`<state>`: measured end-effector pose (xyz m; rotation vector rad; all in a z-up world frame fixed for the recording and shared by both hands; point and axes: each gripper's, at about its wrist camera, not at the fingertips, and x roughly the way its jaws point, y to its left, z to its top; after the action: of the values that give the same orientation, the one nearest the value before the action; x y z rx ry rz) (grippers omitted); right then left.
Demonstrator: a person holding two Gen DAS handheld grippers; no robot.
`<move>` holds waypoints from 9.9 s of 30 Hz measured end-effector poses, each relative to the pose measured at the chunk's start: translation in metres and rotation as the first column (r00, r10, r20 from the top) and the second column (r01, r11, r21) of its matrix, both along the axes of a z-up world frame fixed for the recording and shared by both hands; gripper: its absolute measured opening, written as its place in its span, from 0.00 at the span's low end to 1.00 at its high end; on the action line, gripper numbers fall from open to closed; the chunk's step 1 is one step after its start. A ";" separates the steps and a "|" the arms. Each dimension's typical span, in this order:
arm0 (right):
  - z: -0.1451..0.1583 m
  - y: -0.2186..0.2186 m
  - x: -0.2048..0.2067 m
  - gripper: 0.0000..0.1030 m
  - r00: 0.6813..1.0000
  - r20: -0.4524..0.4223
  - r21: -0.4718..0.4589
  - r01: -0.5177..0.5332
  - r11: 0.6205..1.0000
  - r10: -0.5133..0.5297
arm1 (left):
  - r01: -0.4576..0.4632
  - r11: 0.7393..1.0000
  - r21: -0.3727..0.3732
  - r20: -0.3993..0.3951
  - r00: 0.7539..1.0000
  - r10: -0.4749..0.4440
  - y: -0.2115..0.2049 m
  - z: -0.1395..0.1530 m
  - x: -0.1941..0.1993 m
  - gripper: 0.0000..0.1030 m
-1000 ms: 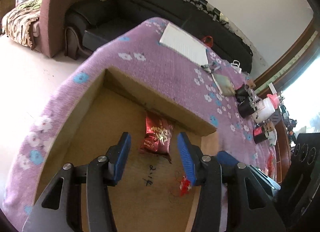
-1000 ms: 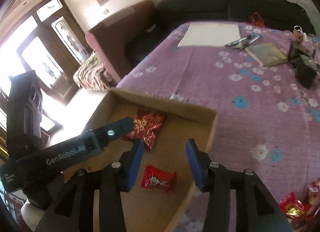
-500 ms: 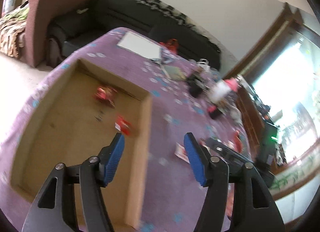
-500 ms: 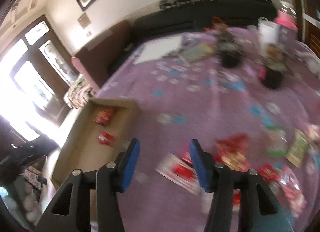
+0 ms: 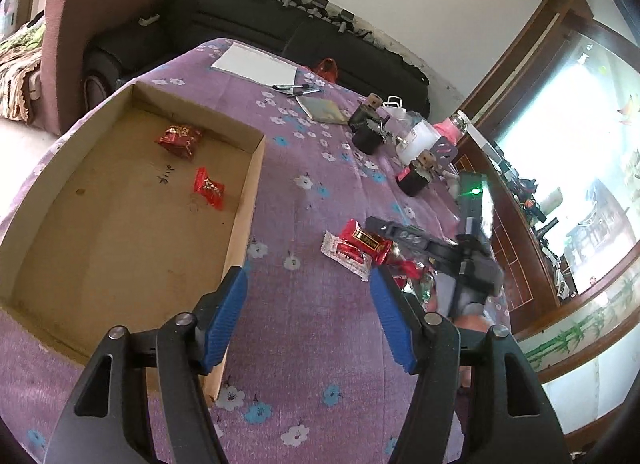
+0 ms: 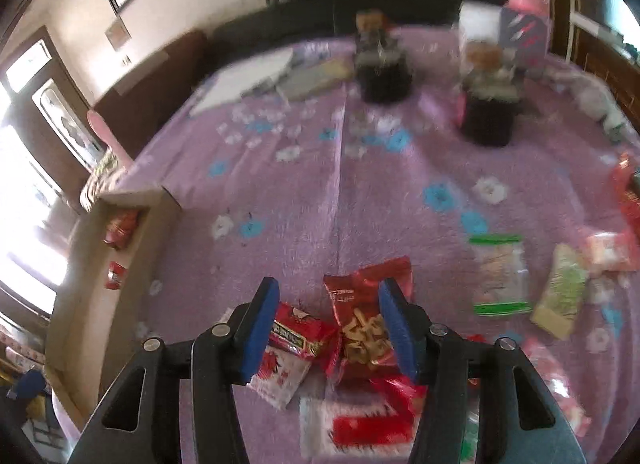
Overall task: Organize snacks
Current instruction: 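Grasp the red rectangular candy bar with the right tool, then grasp the white packet with red print with the left tool while the right holds its candy, then carry both snacks over the cardboard box and open both tools, then grasp the clear green-wrapped candy with the right tool, then grasp the red gold-printed bag with the left tool, then carry both snacks over the cardboard box and open both tools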
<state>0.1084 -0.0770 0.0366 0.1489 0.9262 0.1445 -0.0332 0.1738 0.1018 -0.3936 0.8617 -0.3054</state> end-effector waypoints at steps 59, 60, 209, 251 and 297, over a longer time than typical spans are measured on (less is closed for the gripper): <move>-0.028 -0.013 -0.123 0.21 0.980 0.075 0.042 -0.186 0.982 0.183 | 0.137 0.902 0.409 -0.092 0.990 -0.108 -0.123 -0.085 0.040 0.29; -0.028 -0.013 -0.123 0.21 0.980 0.076 0.042 -0.186 0.982 0.183 | 0.137 0.914 0.383 -0.089 0.990 -0.111 -0.119 -0.082 0.038 0.29; -0.024 -0.111 -0.116 0.24 0.984 0.075 0.146 0.147 0.978 -0.159 | 0.471 0.799 0.373 -0.305 0.876 -0.373 -0.203 -0.073 0.100 0.43; -0.025 -0.115 -0.116 0.25 0.984 0.066 0.184 0.150 0.971 -0.164 | 0.667 0.455 0.590 -0.242 0.684 -0.688 -0.212 -0.074 0.003 0.36; 0.034 0.123 -0.075 0.21 0.955 0.058 0.189 -0.297 0.936 0.291 | -0.009 0.941 0.340 -0.102 0.994 0.046 0.084 -0.039 0.016 0.24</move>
<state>0.0332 0.0463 0.0703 0.1892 0.9002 0.5155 -0.0173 0.2579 0.0633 -0.1008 0.9947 -0.1057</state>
